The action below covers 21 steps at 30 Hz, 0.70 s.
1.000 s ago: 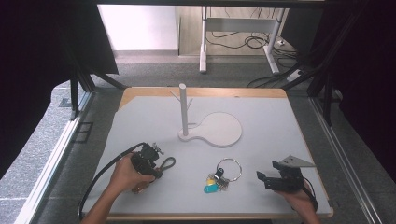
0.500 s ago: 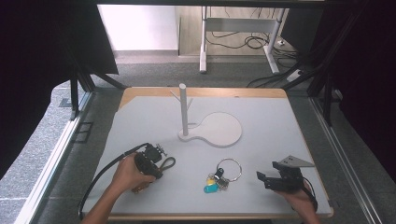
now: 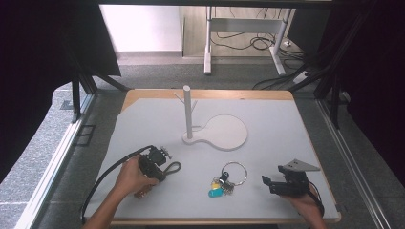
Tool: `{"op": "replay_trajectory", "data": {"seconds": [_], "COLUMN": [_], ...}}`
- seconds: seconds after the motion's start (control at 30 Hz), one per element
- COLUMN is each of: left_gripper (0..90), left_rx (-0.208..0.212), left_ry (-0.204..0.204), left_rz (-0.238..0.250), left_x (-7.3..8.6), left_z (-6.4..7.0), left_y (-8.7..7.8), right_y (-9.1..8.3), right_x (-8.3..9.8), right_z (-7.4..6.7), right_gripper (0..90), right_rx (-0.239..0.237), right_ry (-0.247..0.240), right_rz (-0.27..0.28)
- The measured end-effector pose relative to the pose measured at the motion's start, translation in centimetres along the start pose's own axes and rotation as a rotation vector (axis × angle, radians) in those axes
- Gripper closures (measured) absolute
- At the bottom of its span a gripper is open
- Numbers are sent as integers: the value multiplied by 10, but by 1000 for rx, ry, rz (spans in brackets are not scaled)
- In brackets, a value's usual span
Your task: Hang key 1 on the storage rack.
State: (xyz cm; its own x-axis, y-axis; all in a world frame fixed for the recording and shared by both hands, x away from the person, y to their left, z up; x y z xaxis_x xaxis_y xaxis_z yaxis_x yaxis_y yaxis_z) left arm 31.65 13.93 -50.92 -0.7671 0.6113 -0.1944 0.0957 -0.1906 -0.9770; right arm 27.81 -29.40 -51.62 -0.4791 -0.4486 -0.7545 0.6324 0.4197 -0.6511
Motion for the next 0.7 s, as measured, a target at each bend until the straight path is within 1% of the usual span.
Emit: {"op": "replay_trajectory", "data": {"seconds": [0.07, 0.17, 0.2, 0.27, 0.3, 0.43, 0.47, 0.5, 0.53, 0.7], "left_gripper": [669, 669, 670, 670, 670, 670, 670, 670, 670, 670], "left_rx": [2, 26, 26, 56, 72, 95, 95, 110, 110, 125], "left_ry": [1, -5, -5, -10, -9, -7, -7, -5, -5, -12], "left_rz": [4, 41, 41, 68, 88, 123, 123, 139, 139, 170], "left_x": [1, 4, 4, 6, 7, 8, 8, 8, 8, 8], "left_z": [-1, -3, -3, -3, -4, -6, -6, -7, -7, -11], "left_y": [-1, -9, -9, -17, -23, -36, -36, -42, -42, -53], "right_y": [0, 0, 0, 1, 1, 2, 3, 3, 3, 2], "right_x": [0, 1, 1, 1, 2, 2, 2, 2, 2, 2], "right_z": [0, 1, 1, 1, 2, 1, 1, 1, 1, 1], "right_gripper": [211, 212, 212, 213, 214, 215, 215, 216, 216, 217], "right_rx": [1, 2, 2, 4, 3, 3, 2, 2, 2, 2], "right_ry": [0, 7, 7, 7, 6, 6, 4, 3, 3, 6], "right_rz": [-1, -2, -2, -6, -8, -11, -11, -12, -12, -14]}}
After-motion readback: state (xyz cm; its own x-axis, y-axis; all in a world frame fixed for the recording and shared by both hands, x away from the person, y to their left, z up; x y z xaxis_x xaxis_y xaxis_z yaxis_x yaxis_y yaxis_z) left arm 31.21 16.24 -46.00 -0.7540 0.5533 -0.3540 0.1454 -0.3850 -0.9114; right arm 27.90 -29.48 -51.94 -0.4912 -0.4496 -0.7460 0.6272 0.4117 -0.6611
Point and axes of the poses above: each handheld gripper's, and its own axes: y roughly forward along the jaws, x roughly out of its underside, z roughly to its right, the point moved 3 cm from there along y, roughly forward along the jaws, and after that the axes turned 10 degrees about -y, right-handed, at the moved point
